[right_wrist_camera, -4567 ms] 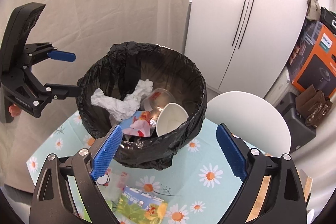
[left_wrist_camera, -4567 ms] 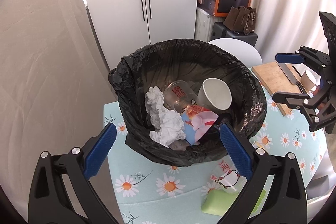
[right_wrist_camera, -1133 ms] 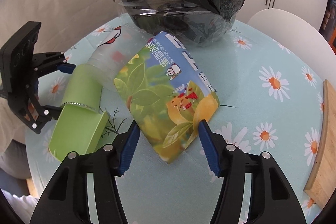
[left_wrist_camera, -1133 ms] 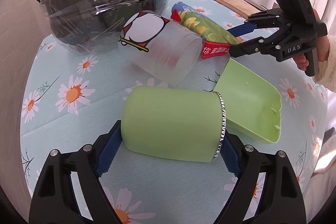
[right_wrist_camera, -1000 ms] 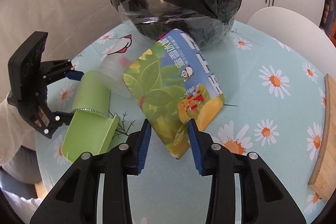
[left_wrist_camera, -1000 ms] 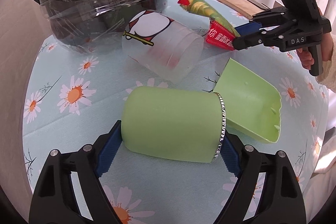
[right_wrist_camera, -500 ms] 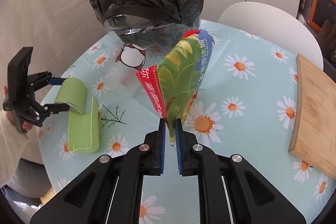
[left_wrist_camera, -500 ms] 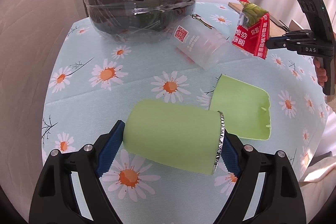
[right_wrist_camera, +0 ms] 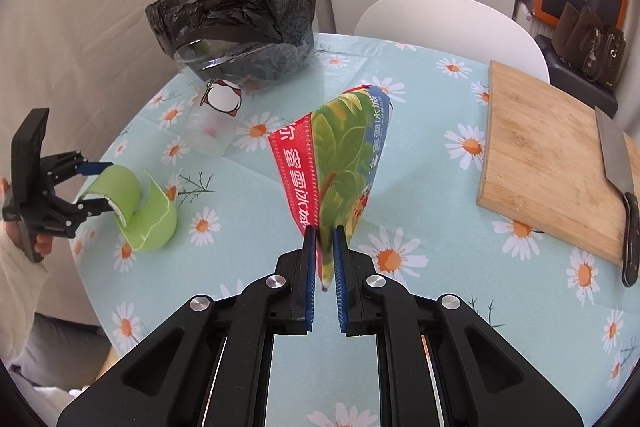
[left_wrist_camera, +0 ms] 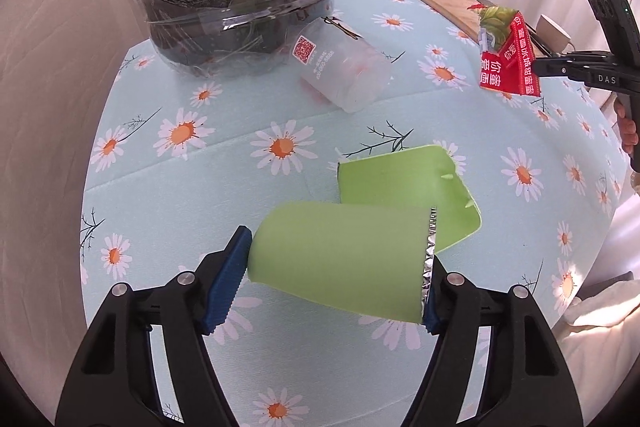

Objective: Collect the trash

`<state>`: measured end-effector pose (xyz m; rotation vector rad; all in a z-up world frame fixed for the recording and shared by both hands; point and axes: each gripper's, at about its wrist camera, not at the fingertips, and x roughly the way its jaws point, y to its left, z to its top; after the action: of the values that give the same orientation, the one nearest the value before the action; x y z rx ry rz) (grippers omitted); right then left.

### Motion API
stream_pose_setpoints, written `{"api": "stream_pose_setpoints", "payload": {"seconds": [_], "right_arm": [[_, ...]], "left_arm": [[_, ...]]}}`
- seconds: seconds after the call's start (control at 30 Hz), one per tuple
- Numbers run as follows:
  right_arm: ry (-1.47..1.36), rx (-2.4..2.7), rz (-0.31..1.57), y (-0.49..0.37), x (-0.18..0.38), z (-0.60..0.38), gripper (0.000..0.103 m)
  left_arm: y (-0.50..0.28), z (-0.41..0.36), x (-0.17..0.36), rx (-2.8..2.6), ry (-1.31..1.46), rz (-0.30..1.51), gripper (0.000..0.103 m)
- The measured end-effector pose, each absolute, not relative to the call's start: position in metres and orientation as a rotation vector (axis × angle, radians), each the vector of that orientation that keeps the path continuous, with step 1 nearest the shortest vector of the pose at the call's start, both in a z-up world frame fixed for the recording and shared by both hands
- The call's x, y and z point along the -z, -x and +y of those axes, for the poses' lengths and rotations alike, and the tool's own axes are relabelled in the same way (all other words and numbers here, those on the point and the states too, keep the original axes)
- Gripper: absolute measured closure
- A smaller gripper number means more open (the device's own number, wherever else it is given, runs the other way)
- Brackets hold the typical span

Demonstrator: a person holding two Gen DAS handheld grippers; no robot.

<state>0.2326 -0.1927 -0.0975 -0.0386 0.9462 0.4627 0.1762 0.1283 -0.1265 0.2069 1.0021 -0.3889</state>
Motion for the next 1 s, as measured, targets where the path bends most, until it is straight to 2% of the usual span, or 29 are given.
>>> {"api": "stream_pose_setpoints", "payload": {"seconds": [0.07,0.1,0.13,0.2,0.27,0.33,0.43,0.53,0.57,0.6,0.63,0.67,0.8,1.0], "right_arm": [[0.018,-0.454,0.939,-0.226,0.097,-0.201,0.095],[0.000,-0.458,0.941,-0.224,0.097,-0.205,0.095],[-0.018,-0.463,0.939,-0.221,0.098,-0.208,0.095],[-0.052,-0.472,0.943,-0.216,0.099,-0.215,0.095],[-0.058,-0.469,0.945,-0.211,0.101,-0.219,0.095],[-0.072,-0.470,0.949,-0.207,0.104,-0.222,0.095],[-0.095,-0.475,0.961,-0.203,0.109,-0.223,0.095],[-0.085,-0.463,0.981,-0.201,0.113,-0.220,0.095],[-0.084,-0.456,0.984,-0.200,0.114,-0.219,0.095],[-0.086,-0.446,0.987,-0.200,0.115,-0.218,0.095],[-0.090,-0.436,0.988,-0.199,0.115,-0.217,0.095],[-0.096,-0.425,0.989,-0.199,0.115,-0.216,0.095],[-0.110,-0.376,1.014,-0.199,0.114,-0.208,0.095],[-0.131,-0.312,1.042,-0.194,0.114,-0.191,0.095]], "left_arm": [[-0.175,0.127,0.122,0.390,-0.206,1.003,0.037],[-0.173,0.126,0.120,0.393,-0.205,1.008,0.052],[-0.173,0.126,0.118,0.397,-0.203,1.016,0.062],[-0.174,0.125,0.117,0.388,-0.212,1.028,0.062],[-0.174,0.123,0.120,0.384,-0.228,1.045,0.068],[-0.174,0.123,0.125,0.386,-0.240,1.062,0.081],[-0.174,0.124,0.130,0.390,-0.258,1.077,0.087],[-0.176,0.128,0.132,0.395,-0.250,1.084,0.087],[-0.177,0.130,0.131,0.395,-0.247,1.079,0.085],[-0.178,0.132,0.129,0.391,-0.247,1.065,0.064],[-0.179,0.134,0.127,0.401,-0.243,1.050,0.038],[-0.181,0.137,0.126,0.415,-0.236,1.039,0.030],[-0.198,0.143,0.129,0.455,-0.217,1.065,0.016],[-0.220,0.141,0.128,0.549,-0.132,1.087,0.012]]}}
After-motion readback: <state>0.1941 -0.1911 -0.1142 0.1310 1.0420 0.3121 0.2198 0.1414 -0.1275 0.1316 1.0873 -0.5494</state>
